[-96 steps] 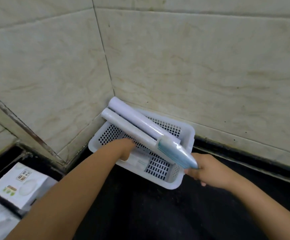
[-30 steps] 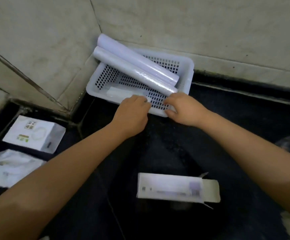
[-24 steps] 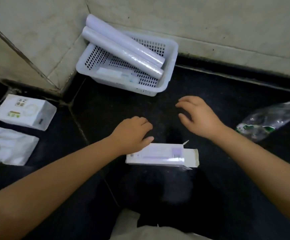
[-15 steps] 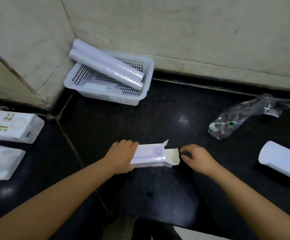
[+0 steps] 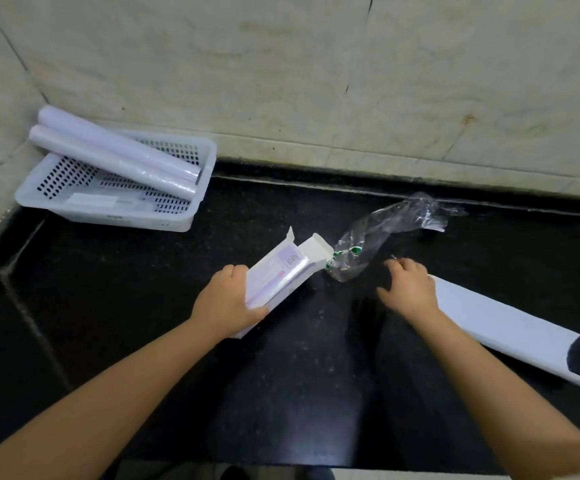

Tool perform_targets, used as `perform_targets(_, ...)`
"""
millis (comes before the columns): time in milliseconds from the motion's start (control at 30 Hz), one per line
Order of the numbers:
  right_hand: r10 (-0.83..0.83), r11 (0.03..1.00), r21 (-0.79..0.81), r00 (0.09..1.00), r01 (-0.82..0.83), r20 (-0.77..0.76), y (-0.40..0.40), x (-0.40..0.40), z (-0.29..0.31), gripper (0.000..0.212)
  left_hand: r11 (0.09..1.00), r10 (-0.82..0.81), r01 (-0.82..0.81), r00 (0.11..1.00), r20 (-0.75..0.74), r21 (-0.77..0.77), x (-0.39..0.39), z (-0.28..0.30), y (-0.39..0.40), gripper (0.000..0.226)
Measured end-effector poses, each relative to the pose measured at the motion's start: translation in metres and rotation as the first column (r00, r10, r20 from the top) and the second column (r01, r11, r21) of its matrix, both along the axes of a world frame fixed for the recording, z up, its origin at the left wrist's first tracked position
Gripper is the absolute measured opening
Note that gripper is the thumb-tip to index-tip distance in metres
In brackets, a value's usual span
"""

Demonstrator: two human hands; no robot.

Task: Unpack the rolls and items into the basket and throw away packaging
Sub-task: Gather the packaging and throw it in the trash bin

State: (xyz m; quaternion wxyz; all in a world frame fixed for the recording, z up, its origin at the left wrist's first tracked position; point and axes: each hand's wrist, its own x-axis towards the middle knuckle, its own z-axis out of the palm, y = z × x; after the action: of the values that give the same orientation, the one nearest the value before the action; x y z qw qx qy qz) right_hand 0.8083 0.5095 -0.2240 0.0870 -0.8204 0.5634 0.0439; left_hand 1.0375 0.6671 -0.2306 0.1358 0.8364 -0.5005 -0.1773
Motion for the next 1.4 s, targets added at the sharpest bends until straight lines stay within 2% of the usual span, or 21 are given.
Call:
perform_targets(133,0.070,0.992,0.113,0.975,-0.047,-0.209,-0.033,-0.065,-0.003,0.085,0.990,0.057,-0.064,0.996,-0.065,-0.124,-0.043,0.001,-0.025,0.043)
perform_targets(200,0.127,0.978,0.197,0.955,-0.074,-0.270,-0.042,-0.092,-0.008,0.089,0.979,0.125,-0.139,0.987,-0.100,-0.147,-0.060,0.002,-0.038,0.044)
perform_targets(267,0.214,0.960,0.246,0.918,-0.134,-0.334,-0.045,-0.110,-0.016,0.078,0.968,0.176,-0.195,0.976,-0.129,-0.156,-0.075,0.003,-0.048,0.047)
perform_targets(333,0.271,0.950,0.244,0.900,-0.193,-0.341,-0.045,-0.117,-0.023,0.050,0.959,0.212,-0.234,0.967,-0.139,-0.163,-0.086,0.004,-0.056,0.048)
perform_targets(433,0.256,0.955,0.213,0.938,-0.208,-0.234,-0.042,-0.113,-0.025,0.015,0.922,0.304,-0.338,0.933,-0.191,-0.188,-0.098,0.005,-0.061,0.053)
perform_targets(667,0.305,0.941,0.144,0.952,-0.306,0.027,-0.051,-0.082,-0.003,0.010,0.838,0.447,-0.502,0.856,-0.262,-0.214,-0.100,0.012,-0.054,0.052)
perform_targets(733,0.289,0.941,0.152,0.952,-0.302,0.097,-0.050,-0.068,0.006,0.034,0.829,0.472,-0.522,0.845,-0.250,-0.200,-0.100,0.014,-0.049,0.052)
perform_targets(867,0.312,0.919,0.181,0.928,-0.349,0.204,-0.048,-0.032,0.015,0.030,0.823,0.501,-0.545,0.830,-0.246,-0.162,-0.098,0.017,-0.044,0.054)
perform_targets(1000,0.232,0.915,0.248,0.918,-0.318,0.321,-0.046,0.007,0.012,0.049,0.808,0.525,-0.570,0.811,-0.258,-0.149,-0.095,0.017,-0.042,0.055)
perform_targets(1133,0.029,0.924,0.336,0.907,-0.185,0.420,-0.051,0.040,0.004,0.047,0.799,0.547,-0.589,0.796,-0.258,-0.122,-0.090,0.013,-0.026,0.053)
perform_targets(1233,-0.122,0.919,0.384,0.868,-0.084,0.482,-0.053,0.053,-0.004,0.037,0.803,0.562,-0.590,0.798,-0.218,-0.085,-0.080,0.011,-0.011,0.054)
perform_targets(1400,-0.169,0.947,0.320,0.840,-0.006,0.516,-0.044,0.042,0.000,0.043,0.856,0.477,-0.501,0.860,-0.179,-0.128,-0.064,0.017,-0.023,0.053)
